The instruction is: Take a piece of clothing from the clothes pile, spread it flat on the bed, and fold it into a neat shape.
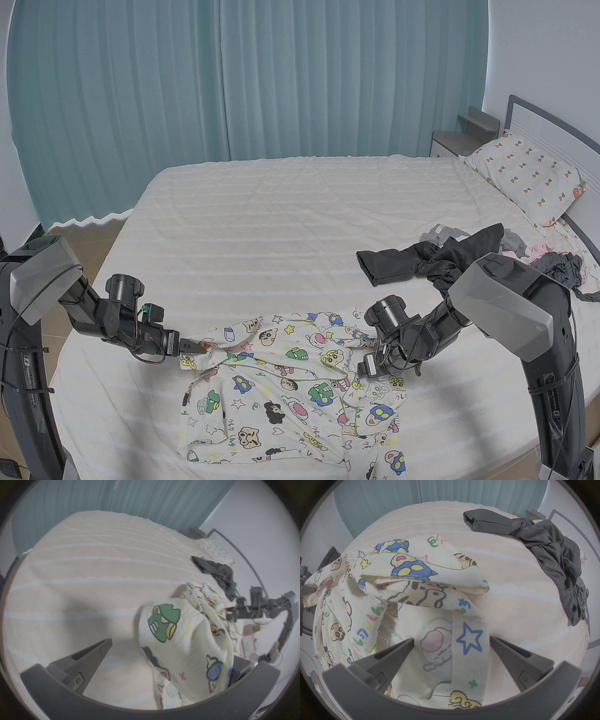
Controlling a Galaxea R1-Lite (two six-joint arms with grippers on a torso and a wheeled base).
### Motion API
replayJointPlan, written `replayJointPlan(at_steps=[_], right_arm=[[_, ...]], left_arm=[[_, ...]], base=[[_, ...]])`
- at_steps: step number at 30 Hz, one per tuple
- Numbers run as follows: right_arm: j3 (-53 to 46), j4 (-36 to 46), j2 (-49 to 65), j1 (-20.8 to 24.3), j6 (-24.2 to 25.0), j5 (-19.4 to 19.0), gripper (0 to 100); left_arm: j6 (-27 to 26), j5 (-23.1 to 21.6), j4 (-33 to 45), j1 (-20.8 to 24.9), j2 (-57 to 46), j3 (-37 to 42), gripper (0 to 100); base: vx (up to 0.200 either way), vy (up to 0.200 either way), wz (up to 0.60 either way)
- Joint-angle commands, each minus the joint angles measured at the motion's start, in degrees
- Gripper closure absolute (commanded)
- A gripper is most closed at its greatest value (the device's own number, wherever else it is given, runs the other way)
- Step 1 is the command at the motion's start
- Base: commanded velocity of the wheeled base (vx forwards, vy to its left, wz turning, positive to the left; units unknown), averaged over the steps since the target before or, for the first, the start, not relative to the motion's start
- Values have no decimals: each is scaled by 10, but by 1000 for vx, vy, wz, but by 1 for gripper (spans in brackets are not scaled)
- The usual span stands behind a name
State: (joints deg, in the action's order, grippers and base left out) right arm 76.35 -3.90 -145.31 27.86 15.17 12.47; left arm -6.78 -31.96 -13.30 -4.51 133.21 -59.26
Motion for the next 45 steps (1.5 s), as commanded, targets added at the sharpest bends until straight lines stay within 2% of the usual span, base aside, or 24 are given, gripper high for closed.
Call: replayJointPlan(at_steps=[1,2,5,16,22,26,29,32,36,38,39,41,44,45], right_arm=[[12,16,-3,0,0,0,0],[13,21,-4,0,0,0,0],[17,24,-4,0,0,0,0],[20,32,-4,-1,4,-1,0],[19,31,-4,-1,6,-1,0],[10,10,3,0,28,-1,0],[-21,-8,50,0,70,-46,0],[-43,-16,86,-6,77,-75,0],[-80,-40,118,-12,85,-90,0],[-124,-97,140,-15,87,-91,0],[-124,-97,140,-15,87,-91,0],[-160,-181,150,-14,96,-93,0],[-179,-254,160,-14,128,-93,0],[-179,-254,160,-14,128,-93,0]], left_arm=[[-12,-28,13,-28,-4,-2,0],[-9,-57,13,-41,-5,-8,0],[3,-107,15,-66,-8,-13,0],[105,-210,15,-119,-8,-41,0],[136,-210,13,-118,-9,-57,0],[162,-206,16,-108,-36,-46,0],[198,-173,13,-93,-76,-9,0],[215,-171,10,-89,-106,23,0],[237,-172,-1,-88,-148,65,0],[269,-171,-38,-92,-192,112,0],[269,-171,-38,-92,-192,112,0],[304,-163,-112,-105,-219,160,0],[341,-118,-201,-111,-233,205,0],[341,-118,-201,-111,-233,205,0]], base=[[0,0,0],[0,0,0],[0,0,0],[0,0,0],[0,0,0],[0,0,0],[0,0,0],[0,0,0],[0,0,0],[0,0,0],[0,0,0],[0,0,0],[0,0,0],[0,0,0]])
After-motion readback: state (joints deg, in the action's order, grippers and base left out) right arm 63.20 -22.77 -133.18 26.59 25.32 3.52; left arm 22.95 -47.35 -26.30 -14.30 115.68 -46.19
